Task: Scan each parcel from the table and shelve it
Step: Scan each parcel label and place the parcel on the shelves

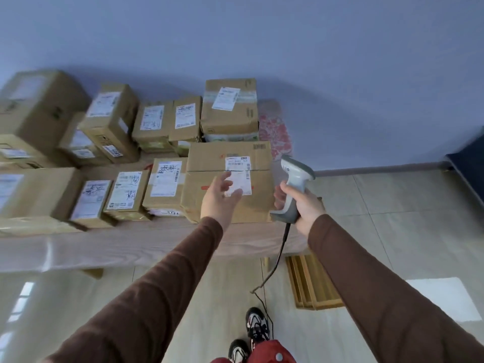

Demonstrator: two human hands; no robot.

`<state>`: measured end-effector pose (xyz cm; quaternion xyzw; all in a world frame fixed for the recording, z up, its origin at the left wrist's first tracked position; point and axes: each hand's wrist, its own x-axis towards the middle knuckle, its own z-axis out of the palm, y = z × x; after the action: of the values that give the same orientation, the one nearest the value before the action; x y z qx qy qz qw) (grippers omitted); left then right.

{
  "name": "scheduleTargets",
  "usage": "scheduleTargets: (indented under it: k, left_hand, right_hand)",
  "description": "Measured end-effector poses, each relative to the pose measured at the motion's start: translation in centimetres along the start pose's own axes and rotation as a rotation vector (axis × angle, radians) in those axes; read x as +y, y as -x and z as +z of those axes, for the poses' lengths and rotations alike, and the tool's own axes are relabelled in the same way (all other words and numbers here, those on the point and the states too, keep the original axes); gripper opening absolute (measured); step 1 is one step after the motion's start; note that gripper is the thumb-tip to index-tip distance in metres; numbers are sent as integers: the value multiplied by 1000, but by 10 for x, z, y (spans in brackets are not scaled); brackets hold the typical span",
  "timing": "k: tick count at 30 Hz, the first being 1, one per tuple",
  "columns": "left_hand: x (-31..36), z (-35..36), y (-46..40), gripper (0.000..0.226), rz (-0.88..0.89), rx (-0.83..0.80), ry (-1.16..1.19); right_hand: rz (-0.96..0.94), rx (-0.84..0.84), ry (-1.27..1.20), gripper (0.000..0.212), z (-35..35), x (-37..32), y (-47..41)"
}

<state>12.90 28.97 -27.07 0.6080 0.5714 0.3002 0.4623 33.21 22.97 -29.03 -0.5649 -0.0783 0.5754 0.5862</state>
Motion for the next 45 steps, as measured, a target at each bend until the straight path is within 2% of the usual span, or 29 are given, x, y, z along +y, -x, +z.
scheduleTargets:
  k: [3, 5, 9, 11, 15, 20, 24, 26, 28, 30, 34, 37, 39, 41, 44, 45]
  left_hand:
    - [-22, -36, -25, 56, -85, 205, -135]
    - [-36, -54, -38, 63, -187, 260, -179]
    - [-57, -69, -54, 73, -317, 121, -187]
    - [-63, -70, -58, 71, -330, 60, -193]
    - [-70, -74, -64, 60, -348, -16, -202]
    - [-61, -74, -55, 58, -272, -8, -70]
    - [-40, -83, -41, 55, -212, -43, 164]
    - [-23, -93, -37, 47, -149, -55, 261]
    - [-2, -107, -35, 30, -65, -51, 342]
    - [23, -126, -33, 23, 2, -20, 389]
    - [66, -167, -29, 49, 96, -34, 456]
    - [97, -200, -23, 75, 80, -8, 518]
    - [117, -221, -21, 82, 114, -1, 526]
    - [132, -240, -18, 79, 157, 5, 560]
    - [151, -262, -9, 50, 219, -61, 679]
    - [156, -269, -7, 49, 234, -93, 702]
  right_hand:
    - [-50, 127, 128, 15, 7, 3, -19]
    - [-93, 206, 167, 14, 9, 6, -30]
    - [-94, 293, 274, 17, 11, 17, -44]
    - [-29, 283, 290, 19, 13, 24, -46]
    - [-2, 290, 286, 37, 15, 34, -43]
    - [-83, 309, 243, 27, 20, 26, -23]
    - [-174, 305, 154, 25, 23, 6, 12]
    - [-221, 284, 104, 26, 30, -6, 32]
    - [-283, 258, 66, 37, 40, -20, 52]
    - [-360, 235, 21, 33, 54, -35, 72]
    - [-522, 166, -23, 22, 88, -66, 114]
    - [-620, 75, -19, 21, 115, -90, 145]
    - [-680, 39, -13, 22, 133, -106, 163]
    - [-732, 15, -5, 25, 149, -121, 176]
    - [-784, -18, 8, 40, 171, -139, 192]
    - [-798, -26, 13, 42, 177, -144, 196]
